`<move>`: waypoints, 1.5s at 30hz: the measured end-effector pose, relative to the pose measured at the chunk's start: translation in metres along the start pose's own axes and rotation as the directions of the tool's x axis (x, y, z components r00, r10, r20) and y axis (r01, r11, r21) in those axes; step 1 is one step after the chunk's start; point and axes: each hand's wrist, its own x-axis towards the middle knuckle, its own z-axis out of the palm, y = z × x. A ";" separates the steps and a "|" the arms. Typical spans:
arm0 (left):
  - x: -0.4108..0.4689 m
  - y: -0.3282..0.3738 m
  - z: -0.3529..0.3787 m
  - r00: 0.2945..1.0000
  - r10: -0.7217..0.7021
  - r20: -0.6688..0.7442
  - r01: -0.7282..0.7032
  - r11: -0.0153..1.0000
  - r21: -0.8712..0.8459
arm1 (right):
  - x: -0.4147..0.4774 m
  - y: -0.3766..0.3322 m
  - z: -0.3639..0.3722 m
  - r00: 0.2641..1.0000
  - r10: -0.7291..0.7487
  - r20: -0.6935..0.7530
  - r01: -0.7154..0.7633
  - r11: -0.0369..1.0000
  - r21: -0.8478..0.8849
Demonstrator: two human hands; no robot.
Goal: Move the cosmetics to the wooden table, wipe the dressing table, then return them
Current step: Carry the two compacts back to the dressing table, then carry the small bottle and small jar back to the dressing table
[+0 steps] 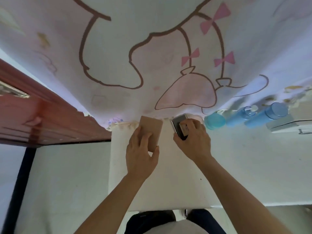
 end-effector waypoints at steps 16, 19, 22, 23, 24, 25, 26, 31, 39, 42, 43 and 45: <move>0.031 -0.055 0.062 0.978 -0.134 0.161 0.126 0.990 0.058 | 0.000 -0.011 0.095 0.962 0.270 0.039 -0.257 0.944 -0.207; 0.030 -0.053 0.069 0.962 -0.162 0.221 0.151 0.986 0.066 | 0.000 -0.010 0.095 0.958 0.280 0.064 -0.263 0.946 -0.191; 0.030 -0.047 0.070 0.921 -0.164 0.354 0.175 0.985 0.003 | -0.005 -0.009 0.083 0.950 0.286 0.122 -0.273 0.955 -0.112; 0.030 -0.044 0.067 0.911 -0.144 0.386 0.160 0.987 -0.011 | -0.006 -0.009 0.076 0.952 0.279 0.124 -0.268 0.958 -0.101; 0.031 -0.041 0.062 0.909 -0.121 0.398 0.141 0.990 -0.020 | -0.006 -0.009 0.067 0.957 0.269 0.114 -0.259 0.962 -0.090; 0.034 -0.038 0.054 0.916 -0.100 0.388 0.118 0.993 -0.022 | -0.005 -0.009 0.056 0.961 0.258 0.098 -0.251 0.965 -0.076; 0.037 -0.034 0.044 0.931 -0.076 0.357 0.089 0.996 -0.020 | -0.003 -0.010 0.043 0.965 0.247 0.084 -0.242 0.968 -0.062; 0.063 -0.008 -0.037 0.992 0.126 0.032 -0.126 0.992 -0.011 | 0.013 -0.032 -0.032 0.993 0.057 -0.105 -0.056 0.998 0.018; 0.064 0.046 -0.163 0.898 0.159 -0.411 -0.104 0.983 0.153 | 0.043 -0.075 -0.127 0.893 -0.327 -0.309 0.364 0.929 0.068; 0.029 0.077 -0.182 0.847 0.075 -0.526 0.002 0.989 0.145 | 0.040 -0.079 -0.149 0.866 -0.409 -0.289 0.457 0.881 0.123; 0.015 0.087 -0.189 0.829 0.060 -0.555 0.028 0.989 0.148 | 0.039 -0.082 -0.156 0.857 -0.437 -0.275 0.484 0.865 0.134; -0.014 0.098 -0.206 0.802 0.042 -0.596 0.091 0.977 0.191 | 0.034 -0.096 -0.166 0.826 -0.500 -0.260 0.547 0.822 0.157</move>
